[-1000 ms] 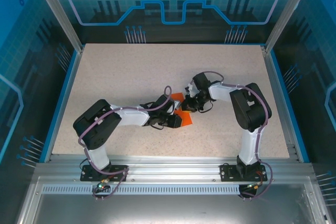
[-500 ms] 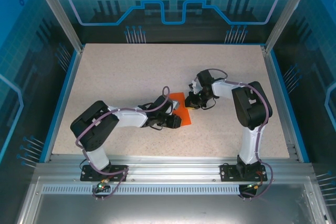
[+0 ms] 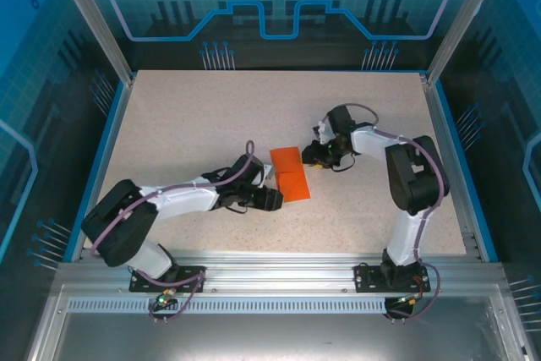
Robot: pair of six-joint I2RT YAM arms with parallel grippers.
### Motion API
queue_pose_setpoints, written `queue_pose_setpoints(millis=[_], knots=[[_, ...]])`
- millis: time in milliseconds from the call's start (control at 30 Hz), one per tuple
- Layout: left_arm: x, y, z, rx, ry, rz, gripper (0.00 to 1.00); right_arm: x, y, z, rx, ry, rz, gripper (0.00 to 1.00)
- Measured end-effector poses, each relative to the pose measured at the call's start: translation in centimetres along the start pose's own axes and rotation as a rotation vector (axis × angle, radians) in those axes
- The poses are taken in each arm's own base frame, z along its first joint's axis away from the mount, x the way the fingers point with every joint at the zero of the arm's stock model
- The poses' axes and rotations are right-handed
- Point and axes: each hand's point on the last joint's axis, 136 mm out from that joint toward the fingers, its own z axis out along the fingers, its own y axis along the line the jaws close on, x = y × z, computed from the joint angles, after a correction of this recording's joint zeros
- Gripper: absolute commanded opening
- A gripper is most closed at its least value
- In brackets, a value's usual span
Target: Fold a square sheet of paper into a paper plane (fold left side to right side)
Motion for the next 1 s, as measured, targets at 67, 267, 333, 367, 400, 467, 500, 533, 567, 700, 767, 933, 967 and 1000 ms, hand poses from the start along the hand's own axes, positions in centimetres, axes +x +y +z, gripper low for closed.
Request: queue_pose_setpoints(millis=[67,267,333,367,400,467,500,533,567,700,767,933,967,1000], knots=[[-1.4,0.1,-1.1,0.009,-0.048,-0.011,0.69,-0.6,0.1,-1.9,0.002,-0.056,-0.015,0.54],[-4.2,1.0,-0.4,0.002,-0.064,-0.045,0.72,0.6,-0.1,-3.9,-0.015,-0.11,-0.032,0.64],[-5.2,1.0,0.6,0.001,-0.056,-0.043,0.72,1.8,-0.6,-3.3,-0.024,-0.091,-0.023,0.64],[-5.6,1.0,1.1,0.001,-0.053,-0.043,0.71,2.3,-0.8,-3.1,-0.027,-0.08,-0.015,0.64],[-6.0,1.1,1.6,0.001,-0.047,-0.047,0.7,2.9,-1.0,-2.8,-0.031,-0.068,-0.007,0.64],[-6.6,1.4,2.7,0.0,-0.038,-0.054,0.66,3.8,-1.3,-2.3,-0.042,-0.049,0.006,0.62],[-6.8,1.6,3.1,0.0,-0.031,-0.06,0.64,4.1,-1.4,-2.2,-0.047,-0.042,0.01,0.61],[-6.9,1.8,3.5,0.0,-0.027,-0.064,0.6,4.3,-1.4,-2.1,-0.052,-0.038,0.013,0.6],[-7.0,1.9,3.8,-0.001,-0.022,-0.069,0.56,4.3,-1.3,-2.1,-0.058,-0.038,0.012,0.59],[-7.3,2.1,4.5,-0.001,-0.011,-0.07,0.35,4.0,-0.6,-2.1,-0.097,-0.051,-0.002,0.59],[-7.3,2.1,4.5,-0.002,-0.012,-0.075,0.27,4.2,-0.4,-2.0,-0.115,-0.048,-0.001,0.59],[-7.5,2.3,4.5,-0.002,-0.019,-0.077,0.2,4.5,0.1,-1.2,-0.158,-0.026,0.011,0.59],[-7.6,2.4,4.5,-0.003,-0.02,-0.078,0.2,4.6,0.3,-0.9,-0.163,-0.018,0.011,0.59],[-7.6,2.4,4.5,-0.003,-0.021,-0.078,0.2,4.6,0.5,-0.6,-0.169,-0.009,0.012,0.59]])
